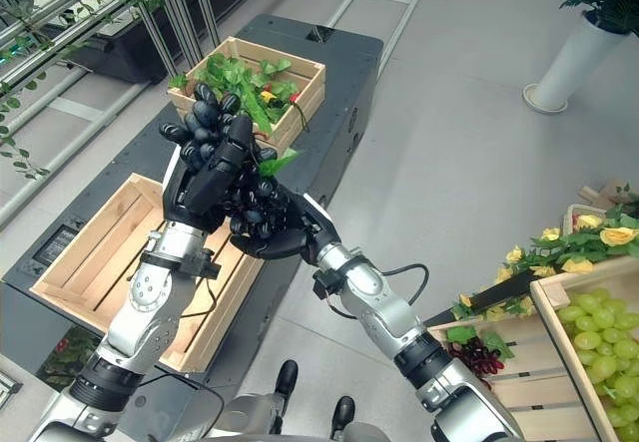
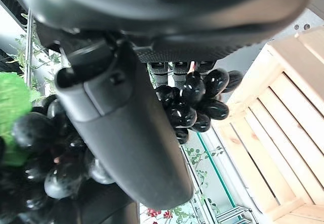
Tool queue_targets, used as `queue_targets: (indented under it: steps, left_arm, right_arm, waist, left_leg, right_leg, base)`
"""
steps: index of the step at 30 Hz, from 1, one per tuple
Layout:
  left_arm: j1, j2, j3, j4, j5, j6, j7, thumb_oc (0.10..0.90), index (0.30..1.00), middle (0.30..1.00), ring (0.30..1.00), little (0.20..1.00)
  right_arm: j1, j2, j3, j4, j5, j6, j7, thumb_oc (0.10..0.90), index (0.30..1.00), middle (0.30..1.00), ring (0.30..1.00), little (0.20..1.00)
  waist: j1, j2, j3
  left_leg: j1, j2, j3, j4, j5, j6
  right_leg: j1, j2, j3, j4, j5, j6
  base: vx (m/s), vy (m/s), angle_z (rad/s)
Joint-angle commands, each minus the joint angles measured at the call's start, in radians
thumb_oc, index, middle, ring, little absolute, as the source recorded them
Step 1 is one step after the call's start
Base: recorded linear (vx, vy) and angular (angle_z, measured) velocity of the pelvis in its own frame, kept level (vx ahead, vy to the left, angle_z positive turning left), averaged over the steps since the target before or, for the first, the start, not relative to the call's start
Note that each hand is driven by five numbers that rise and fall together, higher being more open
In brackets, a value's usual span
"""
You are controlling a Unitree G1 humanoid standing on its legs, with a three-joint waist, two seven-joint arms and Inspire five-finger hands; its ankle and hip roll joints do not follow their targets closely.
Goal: Pick up the fruits from the basket on one side to the basket on the other side
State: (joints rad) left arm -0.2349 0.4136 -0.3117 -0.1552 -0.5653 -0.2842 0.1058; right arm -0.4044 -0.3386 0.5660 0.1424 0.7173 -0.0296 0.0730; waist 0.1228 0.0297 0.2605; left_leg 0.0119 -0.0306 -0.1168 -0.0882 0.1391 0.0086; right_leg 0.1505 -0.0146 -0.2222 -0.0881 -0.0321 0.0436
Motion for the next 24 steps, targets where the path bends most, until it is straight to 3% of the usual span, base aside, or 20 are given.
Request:
queue_targets:
  steps: [1, 11, 24]
  left_arm:
    - [-0.074, -0.052, -0.002, 0.026, -0.035, -0.173, -0.036, 0.4, 0.3, 0.3, 0.3, 0.3]
    - [-0.042, -0.045, -0.027, 0.046, 0.001, -0.164, -0.037, 0.4, 0.3, 0.3, 0.3, 0.3]
    - [-0.001, 0.01, 0.045, 0.056, 0.131, -0.204, 0.055, 0.4, 0.3, 0.3, 0.3, 0.3]
  right_arm:
    - [0.052, 0.082, -0.015, -0.136, 0.06, -0.048, 0.061, 0.8, 0.9, 0.9, 0.9, 0.9]
    - [0.094, 0.067, -0.048, -0.148, 0.077, -0.049, 0.066, 0.8, 0.9, 0.9, 0.9, 0.9]
    - [0.16, 0.003, -0.107, -0.191, 0.058, -0.032, 0.109, 0.8, 0.9, 0.9, 0.9, 0.9]
  waist:
    - [-0.011, -0.045, -0.188]
    - [-0.021, -0.046, -0.189]
    - [-0.033, -0.044, -0.194]
  left_leg:
    - [0.054, -0.044, 0.026, 0.001, -0.157, 0.002]
    - [0.061, -0.041, 0.044, 0.001, -0.162, 0.003]
    - [0.066, -0.036, 0.058, 0.001, -0.165, 0.003]
  right_leg:
    - [-0.043, -0.034, 0.021, 0.014, 0.014, 0.029]
    - [-0.039, -0.036, 0.024, 0.007, 0.02, 0.033]
    - [-0.036, -0.04, 0.029, 0.003, 0.023, 0.04]
  base:
    - [0.0, 0.0, 0.0]
    - [0.0, 0.0, 0.0]
    - [0.0, 0.0, 0.0]
